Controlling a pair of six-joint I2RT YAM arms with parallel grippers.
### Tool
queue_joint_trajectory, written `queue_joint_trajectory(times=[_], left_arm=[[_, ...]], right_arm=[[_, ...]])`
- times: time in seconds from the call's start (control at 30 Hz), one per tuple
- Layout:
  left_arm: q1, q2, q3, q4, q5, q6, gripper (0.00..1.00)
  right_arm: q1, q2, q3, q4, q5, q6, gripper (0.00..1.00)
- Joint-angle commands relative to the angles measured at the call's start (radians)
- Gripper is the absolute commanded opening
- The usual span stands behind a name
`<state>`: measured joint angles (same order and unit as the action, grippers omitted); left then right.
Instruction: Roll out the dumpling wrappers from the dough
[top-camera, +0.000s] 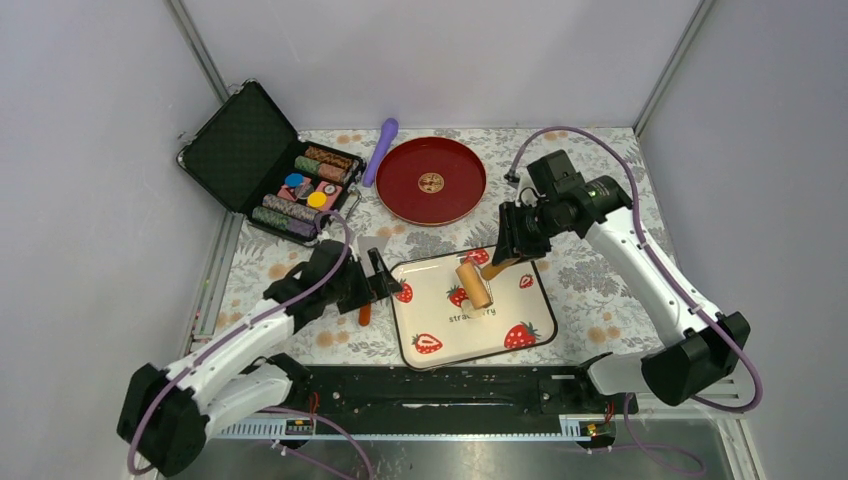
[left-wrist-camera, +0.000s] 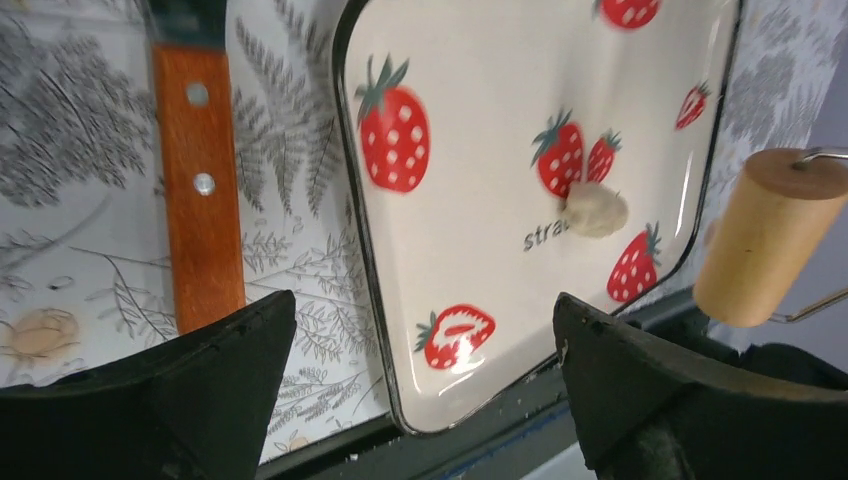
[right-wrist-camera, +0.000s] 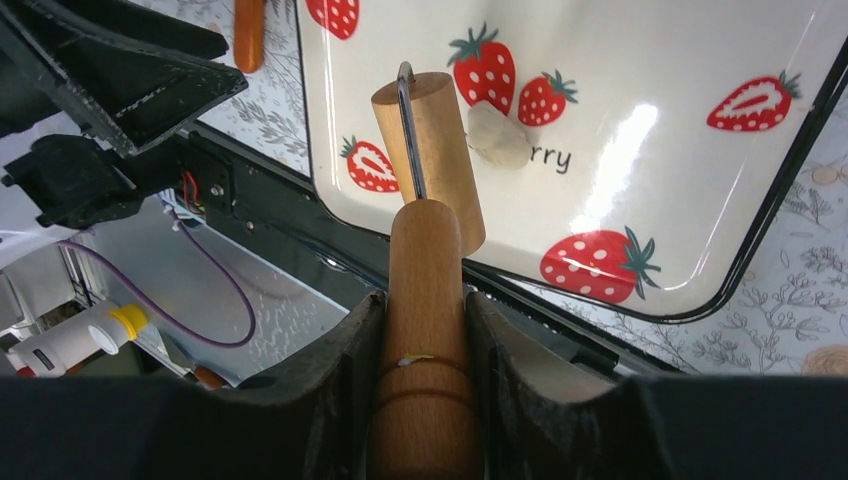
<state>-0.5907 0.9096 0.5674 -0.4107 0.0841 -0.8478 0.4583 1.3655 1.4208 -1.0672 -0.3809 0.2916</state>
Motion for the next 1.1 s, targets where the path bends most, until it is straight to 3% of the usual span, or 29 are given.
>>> queue_joint_trajectory(times=[0.0, 0.1, 0.4, 1.07], left_arm=[[0.051, 0.083, -0.052, 0.134, 0.309, -0.070, 0.99], [0.071, 0.130, -0.098, 0.225, 0.381, -0.092, 0.94], [0.077, 0.230, -0.238, 0.406, 0.395, -0.170, 0.64], [0.079, 0.342, -0.263, 0.412, 0.248, -0.156, 0.40]], right_arm=[[0.005, -0.068, -0.057, 0.025, 0.015, 0.010, 0.00], [0.005, -0.094, -0.108, 0.051, 0.009, 0.025, 0.00], [0.005, -0.112, -0.159, 0.052, 0.041, 0.019, 0.00], [0.040, -0.023, -0.070, 0.035, 0.100, -0.012, 0.00]])
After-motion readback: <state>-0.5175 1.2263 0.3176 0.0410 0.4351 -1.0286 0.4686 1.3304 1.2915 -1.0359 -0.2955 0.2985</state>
